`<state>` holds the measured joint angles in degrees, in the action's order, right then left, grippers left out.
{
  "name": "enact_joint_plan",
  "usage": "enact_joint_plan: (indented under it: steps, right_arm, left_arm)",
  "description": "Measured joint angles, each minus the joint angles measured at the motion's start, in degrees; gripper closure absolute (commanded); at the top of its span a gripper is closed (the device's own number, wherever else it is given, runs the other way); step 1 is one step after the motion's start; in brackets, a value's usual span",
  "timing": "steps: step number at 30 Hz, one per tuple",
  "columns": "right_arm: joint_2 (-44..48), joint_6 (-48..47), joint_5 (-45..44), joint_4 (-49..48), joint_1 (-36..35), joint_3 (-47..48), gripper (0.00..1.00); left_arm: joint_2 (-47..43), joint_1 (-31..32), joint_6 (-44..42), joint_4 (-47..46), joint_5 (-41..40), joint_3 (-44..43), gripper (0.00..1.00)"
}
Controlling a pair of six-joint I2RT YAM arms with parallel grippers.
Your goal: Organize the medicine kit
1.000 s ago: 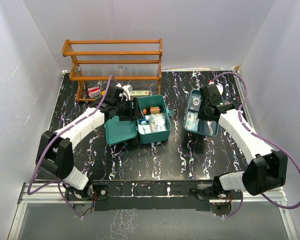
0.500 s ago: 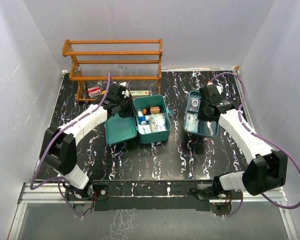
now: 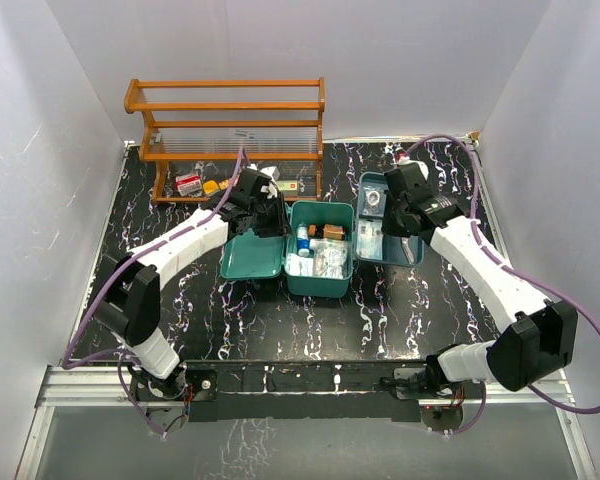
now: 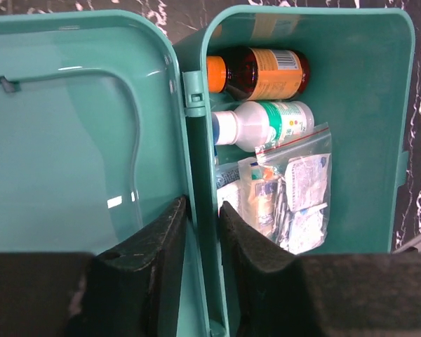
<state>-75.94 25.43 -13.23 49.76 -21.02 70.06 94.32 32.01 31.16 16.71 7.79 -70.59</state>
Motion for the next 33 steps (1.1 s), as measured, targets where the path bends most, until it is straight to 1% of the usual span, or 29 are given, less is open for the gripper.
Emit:
enact_joint_plan:
  steps: [2, 3, 6, 9, 12, 15, 17, 23, 27, 33]
  right_arm:
    - [-0.5, 0.5, -0.5, 0.4, -2.1, 1.4, 1.00]
    - [-0.9, 0.8, -0.8, 0.7, -3.2, 2.2, 1.00]
    - [-2.2, 2.5, -2.1, 1.5, -7.3, 4.4, 1.00]
    - [-4.4, 5.0, -3.7, 2.7, -11.9, 7.1, 1.00]
    - [-7.6, 8.1, -5.3, 3.3, -16.3, 9.7, 1.00]
    - [-10.9, 11.3, -6.7, 4.2, -19.8, 12.1, 1.00]
    - [-13.1, 13.5, -8.2, 5.3, -21.7, 14.2, 1.00]
    - [-17.0, 19.0, -10.6, 6.3, -24.4, 17.1, 1.00]
    - [-19.6, 21.3, -11.1, 7.5, -24.7, 18.5, 1.00]
    - [-25.1, 22.7, -11.3, 7.9, -25.5, 21.1, 1.00]
  left_arm:
    - [0.1, 0.5, 0.2, -0.1, 0.8, 0.0, 0.58]
    - [0.1, 0.7, 0.5, 0.0, 1.1, 0.0, 0.55]
    - [-0.3, 0.9, 1.7, 0.0, 1.2, 0.0, 0.50]
    - [-1.4, 1.1, 2.6, 1.1, -1.2, 0.3, 0.48]
    - [-4.7, 1.1, 2.9, 2.8, -6.6, 1.7, 0.47]
    - [-10.7, 1.1, 2.7, 4.1, -13.1, 3.8, 0.45]
    - [-16.4, 0.8, 2.4, 4.6, -18.5, 5.7, 0.44]
    - [-30.9, 0.2, 1.5, 4.3, -31.2, 12.1, 0.42]
    - [-35.6, 0.0, 1.2, 3.8, -35.1, 17.3, 0.40]
    - [-37.1, 0.0, 1.2, 3.9, -37.4, 21.9, 0.39]
